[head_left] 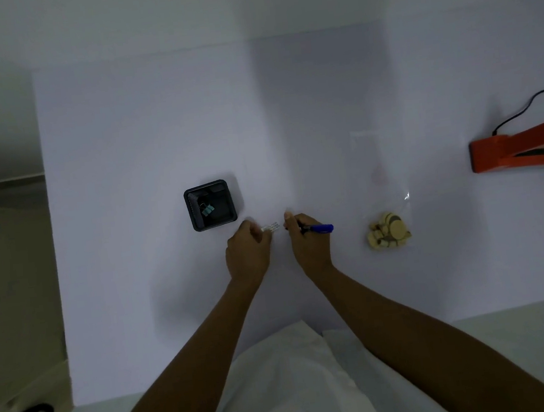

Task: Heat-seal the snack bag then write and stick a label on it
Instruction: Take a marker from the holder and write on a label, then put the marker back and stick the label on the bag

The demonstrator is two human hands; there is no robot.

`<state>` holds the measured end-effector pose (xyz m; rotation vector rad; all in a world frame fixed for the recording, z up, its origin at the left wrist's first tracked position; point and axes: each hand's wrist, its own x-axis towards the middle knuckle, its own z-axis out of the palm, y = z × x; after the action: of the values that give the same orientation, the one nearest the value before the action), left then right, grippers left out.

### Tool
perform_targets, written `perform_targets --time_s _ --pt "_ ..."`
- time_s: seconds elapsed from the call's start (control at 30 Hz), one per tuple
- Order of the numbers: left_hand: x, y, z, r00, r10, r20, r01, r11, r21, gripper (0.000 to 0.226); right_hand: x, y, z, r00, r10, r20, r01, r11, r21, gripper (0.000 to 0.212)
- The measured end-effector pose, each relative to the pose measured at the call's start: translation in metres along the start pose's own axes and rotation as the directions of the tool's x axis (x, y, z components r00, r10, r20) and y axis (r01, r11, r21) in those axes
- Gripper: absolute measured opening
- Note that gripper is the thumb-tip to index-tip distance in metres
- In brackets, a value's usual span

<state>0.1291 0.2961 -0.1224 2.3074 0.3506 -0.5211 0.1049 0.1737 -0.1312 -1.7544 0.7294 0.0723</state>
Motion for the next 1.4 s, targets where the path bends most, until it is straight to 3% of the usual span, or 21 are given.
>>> perform_targets --time_s 0.2,0.37,0.5,0.77,0.87,0.97,1.1,1.17,1.27,1.4 --pt "-0.01 -0.011 -0.008 0.995 0.07 -0.07 -0.076 0.994 -0.085 0.026 -0.005 -0.006 -0.001 0.997 0.041 0.07 -0.042 0.999 0.015 0.044" --pt "-0.015 -0.027 -0.018 0.976 0.207 -0.059 -0.212 0.974 -0.08 0.012 -0.012 -0.007 -0.003 0.995 0.038 0.092 -0.04 0.999 0.02 0.043" --pt "-0.028 -0.045 -0.034 0.958 0.272 -0.085 -0.276 0.96 -0.036 0.026 -0.024 -0.012 -0.009 0.99 0.016 0.137 -0.02 0.999 0.029 0.034" --pt "-0.044 -0.088 -0.044 0.953 0.269 0.138 -0.274 0.962 0.013 0.055 -0.055 -0.013 -0.024 0.981 -0.009 0.196 0.014 1.0 -0.022 0.029" --pt "-0.047 -0.091 -0.039 0.959 0.256 0.124 -0.267 0.961 0.077 0.057 -0.062 -0.016 -0.028 0.976 0.014 0.219 -0.005 0.999 -0.04 0.022" --pt "-0.047 -0.093 -0.033 0.975 0.207 0.083 -0.216 0.971 0.107 0.045 -0.065 -0.02 -0.029 0.967 0.052 0.249 -0.042 0.998 -0.046 0.019" --pt "-0.046 -0.091 -0.028 0.951 0.308 0.035 -0.309 0.935 0.173 0.004 -0.068 -0.03 -0.027 0.961 0.087 0.263 -0.084 0.996 -0.021 0.028" --pt "-0.049 -0.084 -0.029 0.953 0.303 0.002 -0.301 0.946 0.123 0.005 -0.072 -0.038 -0.026 0.961 0.086 0.264 -0.089 0.996 0.0 0.029" --pt "-0.06 -0.062 -0.043 0.966 0.259 0.002 -0.256 0.957 -0.137 0.008 -0.078 -0.055 -0.027 0.965 0.057 0.254 -0.067 0.997 0.033 0.026" --pt "-0.082 -0.026 -0.069 0.967 0.256 0.006 -0.227 0.87 -0.437 0.022 -0.082 -0.087 -0.034 0.972 -0.044 0.23 0.024 0.996 0.088 0.031"
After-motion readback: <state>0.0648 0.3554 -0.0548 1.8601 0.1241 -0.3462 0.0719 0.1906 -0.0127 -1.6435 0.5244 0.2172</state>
